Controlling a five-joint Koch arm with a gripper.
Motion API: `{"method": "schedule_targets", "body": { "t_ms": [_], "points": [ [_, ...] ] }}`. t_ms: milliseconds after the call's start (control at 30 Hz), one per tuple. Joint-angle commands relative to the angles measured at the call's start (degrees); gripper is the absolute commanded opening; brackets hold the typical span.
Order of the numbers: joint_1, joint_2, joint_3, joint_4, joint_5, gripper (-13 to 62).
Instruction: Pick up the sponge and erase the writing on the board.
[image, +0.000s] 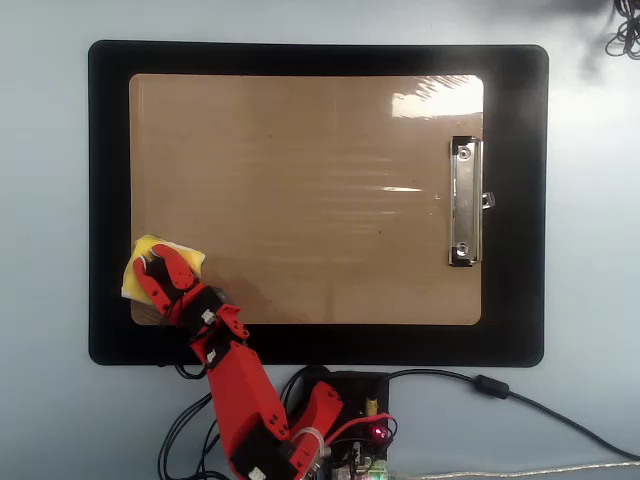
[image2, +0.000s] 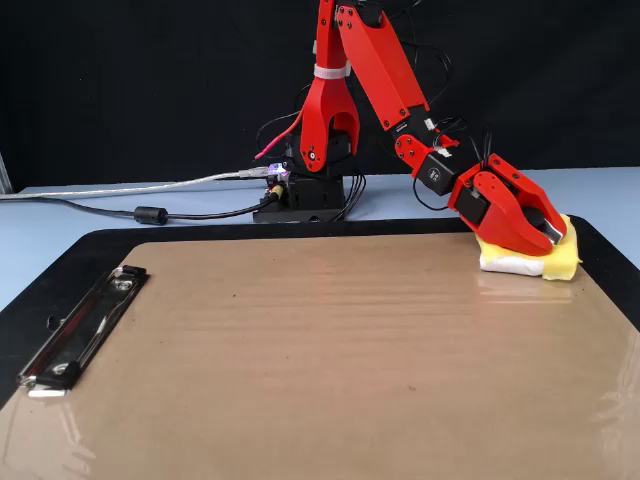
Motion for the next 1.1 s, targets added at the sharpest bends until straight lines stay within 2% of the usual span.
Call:
{"method": "schedule_targets", "body": {
  "t_ms": [0, 333, 500, 533, 633, 667, 933, 1067],
  "points": [
    [-1.8, 0.8, 1.8, -0.4, -1.9, -7.7],
    [-4.6, 2.5, 4.7, 0.0, -1.8, -7.7],
    [-5.9, 8.8, 11.4, -0.5, -1.6, -6.2],
    [-5.8, 9.6, 11.6, -0.4, -1.6, -0.6],
    [-5.8, 9.8, 11.2, -0.3, -1.3, 26.6],
    [-5.8, 9.8, 10.9, -0.3, -1.3, 31.0],
    [-4.9, 13.6, 6.9, -1.8, -1.8, 32.9],
    [0.9, 19.2, 6.0, -3.5, -1.9, 33.2]
  ]
}}
